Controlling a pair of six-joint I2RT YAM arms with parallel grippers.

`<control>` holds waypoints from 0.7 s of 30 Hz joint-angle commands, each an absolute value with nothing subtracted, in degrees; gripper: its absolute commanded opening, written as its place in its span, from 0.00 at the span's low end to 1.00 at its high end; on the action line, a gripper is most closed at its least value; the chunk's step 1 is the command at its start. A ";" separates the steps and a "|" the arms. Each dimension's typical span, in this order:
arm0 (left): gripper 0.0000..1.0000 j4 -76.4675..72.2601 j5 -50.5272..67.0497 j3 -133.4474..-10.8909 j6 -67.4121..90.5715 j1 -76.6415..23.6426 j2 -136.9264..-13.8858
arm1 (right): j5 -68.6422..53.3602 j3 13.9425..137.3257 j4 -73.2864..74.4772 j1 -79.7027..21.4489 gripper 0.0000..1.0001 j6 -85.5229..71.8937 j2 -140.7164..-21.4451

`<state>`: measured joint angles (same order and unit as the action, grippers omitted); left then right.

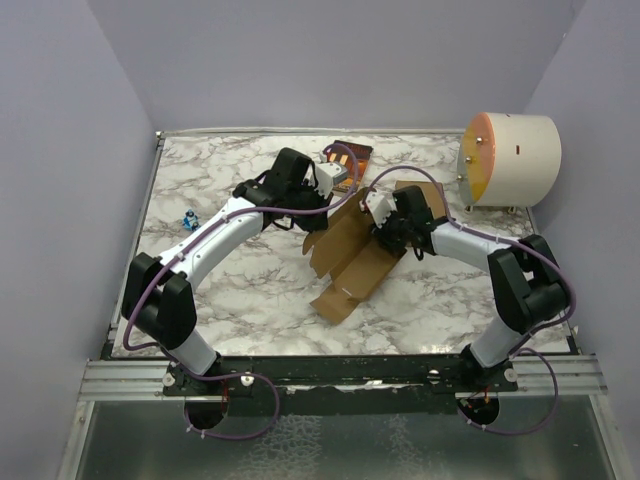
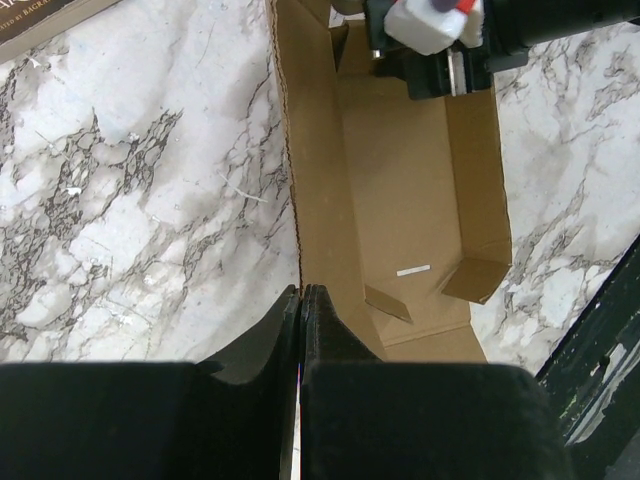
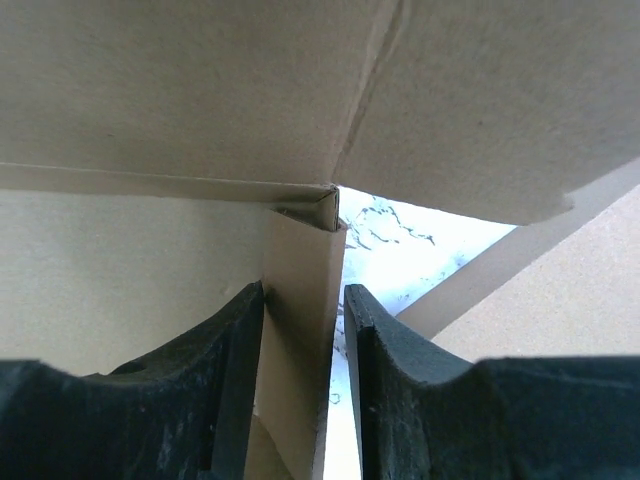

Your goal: Fold the paper box

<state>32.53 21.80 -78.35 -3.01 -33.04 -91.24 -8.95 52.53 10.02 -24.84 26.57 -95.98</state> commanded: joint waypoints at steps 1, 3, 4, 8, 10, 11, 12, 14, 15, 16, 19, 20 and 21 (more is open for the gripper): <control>0.00 33.40 20.90 -81.02 -2.46 -33.23 -92.34 | -12.65 53.26 10.48 -24.02 0.39 25.21 -92.20; 0.00 33.63 20.75 -81.20 -2.45 -33.22 -92.35 | -12.90 53.20 10.71 -23.80 0.39 25.18 -91.75; 0.00 33.65 20.68 -81.28 -2.46 -33.22 -92.37 | -12.80 53.18 10.76 -23.70 0.39 25.30 -91.64; 0.00 33.95 20.06 -81.39 -2.59 -33.22 -92.46 | -11.27 52.76 10.84 -23.17 0.38 26.01 -91.53; 0.00 34.05 19.82 -81.39 -2.72 -33.23 -92.50 | -10.33 52.54 11.17 -23.03 0.37 26.66 -92.01; 0.00 34.06 19.80 -81.46 -2.77 -33.22 -92.62 | -10.07 52.48 11.43 -23.03 0.36 27.14 -92.47; 0.00 34.18 19.82 -81.59 -2.81 -33.22 -92.68 | -10.09 52.55 11.98 -23.03 0.35 27.57 -92.98; 0.00 34.20 19.78 -81.80 -2.82 -33.27 -92.81 | -9.92 52.54 12.38 -23.03 0.34 28.08 -94.16; 0.00 34.21 19.91 -81.89 -2.80 -33.23 -92.81 | -9.47 52.55 12.27 -23.03 0.33 28.37 -94.80; 0.00 34.26 20.06 -81.98 -2.78 -33.22 -92.83 | -8.83 52.56 12.11 -23.03 0.29 28.61 -95.54; 0.00 34.26 20.44 -82.10 -2.65 -33.22 -92.73 | -4.26 52.19 10.14 -23.01 0.14 29.89 -96.90; 0.00 34.26 20.67 -82.09 -2.59 -33.22 -92.68 | -2.03 52.01 9.40 -23.08 0.08 30.40 -97.16; 0.00 34.22 20.88 -82.09 -2.72 -33.27 -92.64 | 0.52 51.73 8.54 -23.11 0.03 30.88 -97.09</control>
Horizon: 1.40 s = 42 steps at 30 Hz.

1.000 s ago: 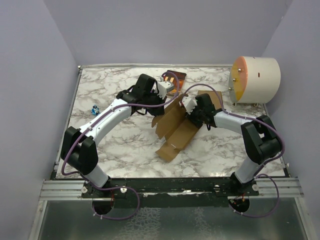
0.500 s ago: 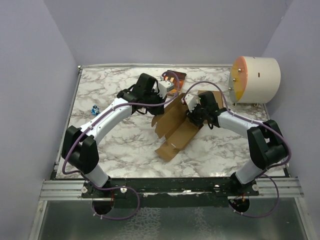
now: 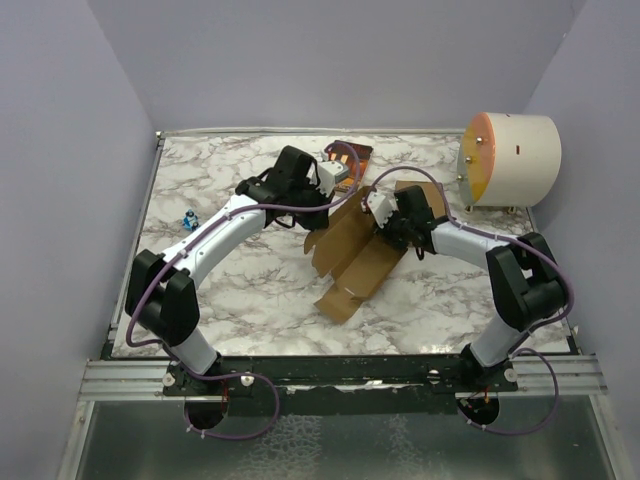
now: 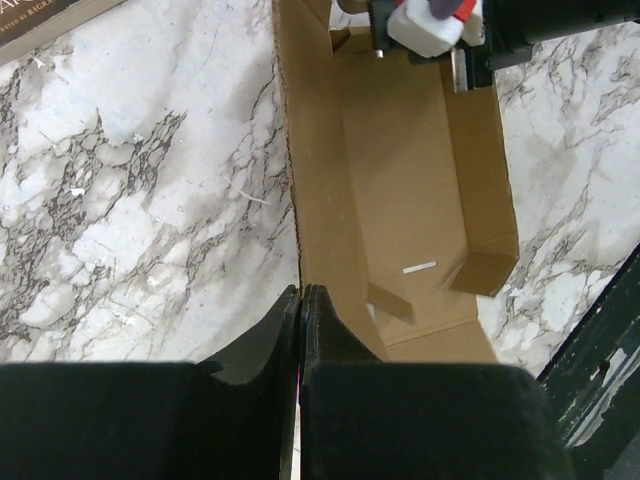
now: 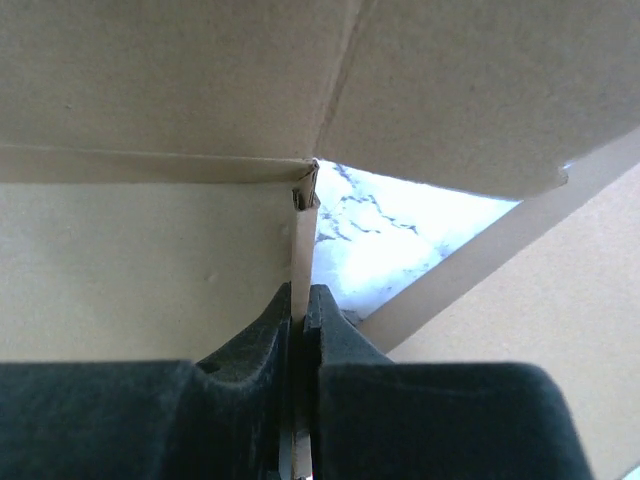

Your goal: Fold the paper box

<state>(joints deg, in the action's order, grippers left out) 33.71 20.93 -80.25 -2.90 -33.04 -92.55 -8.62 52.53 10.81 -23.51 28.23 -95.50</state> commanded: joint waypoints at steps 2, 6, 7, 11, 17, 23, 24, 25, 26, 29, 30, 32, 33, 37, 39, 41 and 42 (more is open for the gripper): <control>0.00 34.26 21.28 -82.09 -2.60 -33.22 -92.64 | 3.93 50.81 6.75 -23.55 0.01 32.11 -96.81; 0.00 34.00 21.90 -82.09 -2.47 -33.22 -92.58 | 3.68 50.23 6.50 -24.14 0.01 32.48 -96.28; 0.00 34.00 21.97 -82.09 -2.48 -33.22 -92.53 | 2.61 50.33 6.93 -24.20 0.01 32.20 -96.53; 0.00 33.65 22.29 -81.71 -2.20 -33.27 -92.06 | -6.88 51.81 10.89 -24.17 0.01 29.78 -97.31; 0.00 33.38 21.79 -81.13 -1.67 -33.16 -91.62 | -12.47 52.81 13.24 -24.17 0.01 28.05 -97.76; 0.00 33.43 21.53 -81.53 -1.11 -33.13 -91.87 | -10.57 52.22 12.14 -24.17 0.01 27.96 -98.18; 0.00 33.47 21.66 -81.70 -0.96 -33.13 -91.91 | -10.40 52.07 11.97 -24.21 0.01 28.03 -98.50; 0.00 33.41 21.85 -81.88 -0.90 -33.13 -91.98 | -9.68 52.04 12.08 -24.36 0.01 27.97 -99.16; 0.00 33.44 22.01 -82.03 -0.86 -33.13 -92.07 | -8.69 52.12 12.23 -24.61 0.01 28.14 -99.96; 0.00 33.43 22.05 -82.20 -0.88 -33.13 -92.13 | -7.57 52.38 12.75 -25.18 0.01 28.39 -101.67; 0.00 33.55 22.04 -82.18 -0.88 -33.13 -92.17 | -7.67 52.51 12.93 -25.34 0.01 28.39 -102.02; 0.00 33.56 21.92 -82.05 -1.02 -33.05 -92.03 | -8.40 52.60 13.60 -25.48 0.01 28.31 -102.51; 0.00 33.62 21.77 -82.01 -1.05 -33.05 -91.96 | -8.63 52.73 13.88 -25.49 0.01 28.28 -102.75; 0.00 33.61 21.48 -81.83 -1.07 -32.81 -91.81 | -9.36 52.91 14.00 -25.42 0.01 28.12 -101.87; 0.00 33.67 21.15 -81.83 -0.89 -32.55 -91.82 | -10.47 53.10 14.00 -25.40 0.01 27.77 -100.77; 0.00 33.80 20.75 -81.75 -0.86 -32.36 -91.86 | -12.21 53.48 14.31 -25.04 0.06 27.17 -99.29; 0.00 33.99 20.52 -81.74 -0.84 -32.27 -91.85 | -12.97 53.58 14.28 -24.87 0.10 27.03 -98.78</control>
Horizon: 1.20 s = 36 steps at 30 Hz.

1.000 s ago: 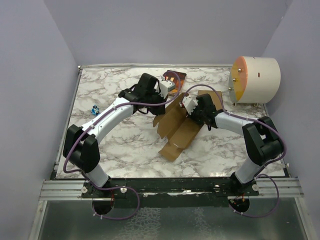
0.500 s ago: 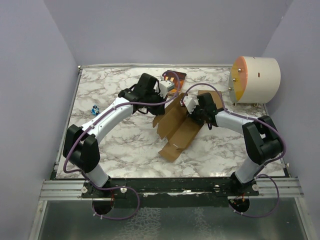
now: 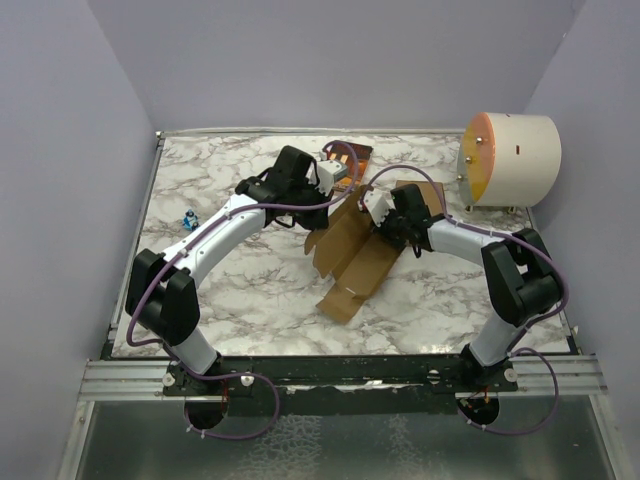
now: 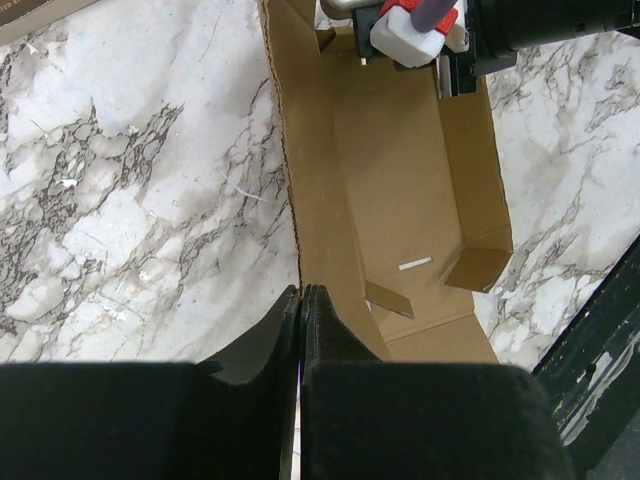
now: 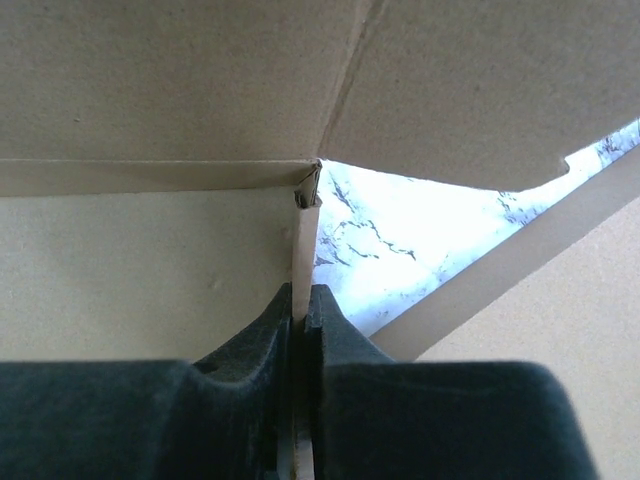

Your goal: Fold the paper box

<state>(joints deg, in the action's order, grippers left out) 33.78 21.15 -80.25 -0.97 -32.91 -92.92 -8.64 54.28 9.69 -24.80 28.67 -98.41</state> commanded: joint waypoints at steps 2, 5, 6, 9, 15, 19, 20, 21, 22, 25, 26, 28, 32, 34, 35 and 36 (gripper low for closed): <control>0.00 34.10 20.28 -81.54 -0.92 -32.10 -91.79 | -13.70 53.57 14.02 -24.39 0.16 26.84 -97.13; 0.00 34.12 19.96 -81.22 -1.03 -31.99 -91.67 | -14.13 53.52 13.80 -23.97 0.19 26.72 -95.66; 0.00 34.19 19.86 -81.21 -1.05 -31.92 -91.67 | -14.23 53.48 13.80 -23.85 0.19 26.72 -95.23; 0.00 34.32 19.81 -81.42 -1.05 -31.93 -91.80 | -14.41 53.54 13.54 -23.44 0.21 26.49 -93.93; 0.00 34.55 19.88 -81.78 -1.08 -31.84 -91.90 | -15.94 53.35 13.28 -22.40 0.31 26.03 -90.94; 0.00 34.77 19.94 -82.00 -1.06 -31.82 -91.98 | -17.89 53.48 13.90 -21.91 0.38 26.00 -89.88; 0.00 34.83 19.94 -82.08 -0.99 -31.82 -92.04 | -18.52 53.52 14.14 -21.82 0.39 26.13 -89.64; 0.00 34.93 19.94 -82.15 -1.09 -31.82 -92.02 | -19.46 53.65 14.53 -21.61 0.41 26.39 -89.32; 0.00 35.04 19.97 -82.24 -1.06 -31.82 -92.02 | -20.64 53.74 15.28 -21.36 0.42 26.82 -88.88; 0.00 35.12 20.22 -82.27 -1.12 -31.83 -92.15 | -28.39 54.32 19.06 -19.46 0.42 30.80 -86.52; 0.00 35.14 20.27 -82.31 -1.04 -31.82 -92.11 | -32.08 54.62 21.25 -18.65 0.42 34.70 -85.47; 0.00 35.25 20.45 -82.40 -1.14 -31.82 -92.16 | -40.57 55.08 27.25 -17.11 0.38 43.59 -82.93; 0.00 36.21 20.50 -83.32 -1.63 -31.82 -92.53 | -47.50 53.44 37.87 -16.00 0.02 61.41 -76.60; 0.00 36.55 20.52 -83.61 -1.83 -31.87 -92.67 | -46.00 52.03 42.15 -15.91 0.01 68.95 -75.02; 0.00 36.64 20.66 -83.77 -1.92 -31.87 -92.76 | -44.53 51.25 44.82 -15.91 0.01 73.51 -74.88; 0.00 36.68 20.80 -83.88 -1.93 -31.87 -92.87 | -42.72 50.63 46.95 -15.91 0.01 76.99 -75.30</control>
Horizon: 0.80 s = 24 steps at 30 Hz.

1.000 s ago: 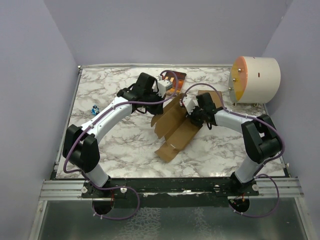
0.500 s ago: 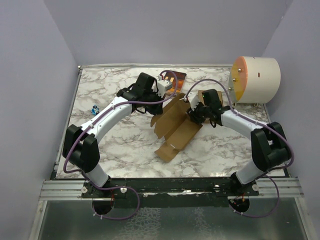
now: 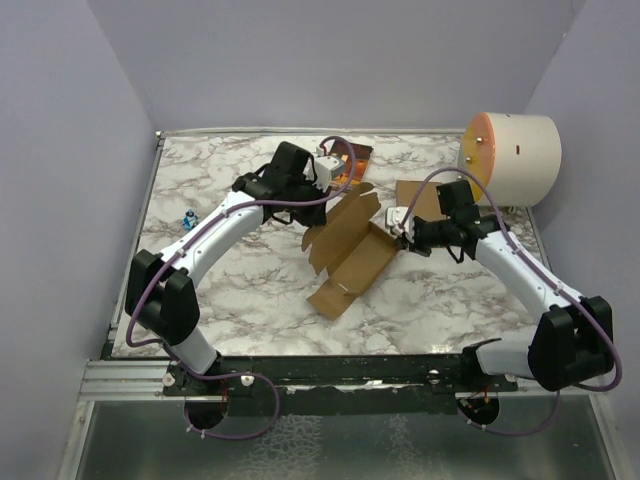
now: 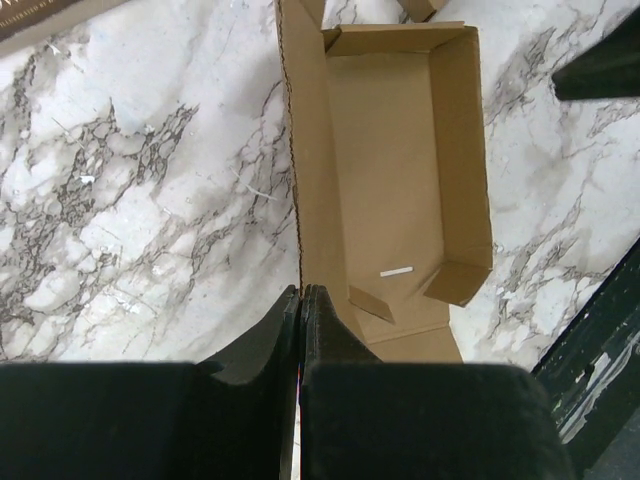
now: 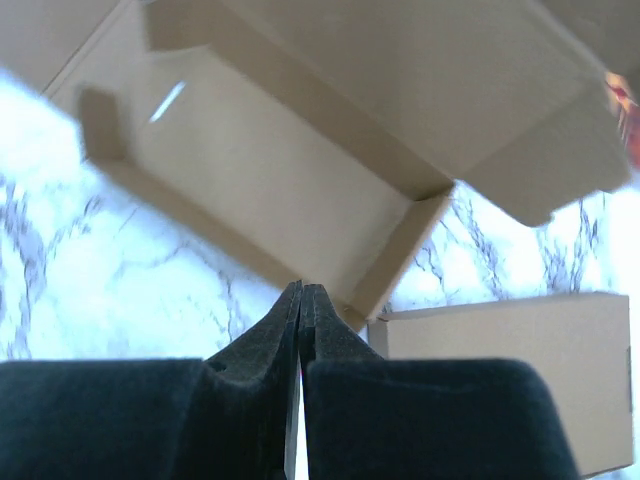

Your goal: Fold the paper box

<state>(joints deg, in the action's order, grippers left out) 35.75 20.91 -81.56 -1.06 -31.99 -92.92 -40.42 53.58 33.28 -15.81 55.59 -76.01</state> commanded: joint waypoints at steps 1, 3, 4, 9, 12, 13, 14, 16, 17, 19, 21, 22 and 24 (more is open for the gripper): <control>0.00 36.66 21.01 -84.05 -1.93 -31.82 -93.02 | -40.74 50.20 49.11 -15.91 0.01 80.16 -76.25; 0.00 36.72 21.18 -84.26 -1.89 -31.87 -93.39 | -37.26 50.26 52.67 -15.91 0.01 84.80 -79.29; 0.00 36.74 21.47 -84.47 -1.81 -31.89 -93.63 | -36.17 50.45 53.85 -15.91 0.01 86.16 -81.14; 0.00 36.90 23.31 -85.07 -1.79 -31.88 -94.37 | -33.35 48.42 47.33 -15.91 0.01 89.69 -86.70; 0.00 37.43 24.14 -85.17 -2.22 -31.94 -94.73 | -31.46 49.32 41.01 -15.91 0.01 88.81 -89.20; 0.00 37.52 24.43 -85.05 -2.38 -31.91 -94.82 | -31.15 50.18 39.61 -15.93 0.01 88.01 -90.21; 0.00 37.66 24.64 -84.93 -2.45 -31.90 -94.90 | -30.73 51.24 38.43 -15.95 0.01 87.22 -91.14; 0.00 37.56 25.14 -84.70 -2.63 -31.91 -95.05 | -29.89 52.88 36.58 -15.99 0.01 86.76 -93.04; 0.00 37.56 25.40 -84.65 -2.64 -31.91 -95.09 | -29.53 53.60 35.41 -16.00 0.01 86.48 -93.71; 0.00 37.54 25.88 -84.64 -2.80 -31.90 -95.30 | -29.28 54.84 33.61 -16.06 0.01 86.10 -94.95; 0.00 37.54 26.46 -84.64 -2.92 -31.99 -95.44 | -29.25 56.34 33.43 -16.44 0.01 85.78 -95.92; 0.00 37.54 26.90 -84.70 -2.97 -32.06 -95.57 | -29.56 57.01 33.74 -16.78 0.01 85.77 -96.13; 0.00 37.47 27.53 -84.88 -3.02 -32.23 -96.07 | -30.40 57.60 34.31 -17.60 0.01 86.54 -96.27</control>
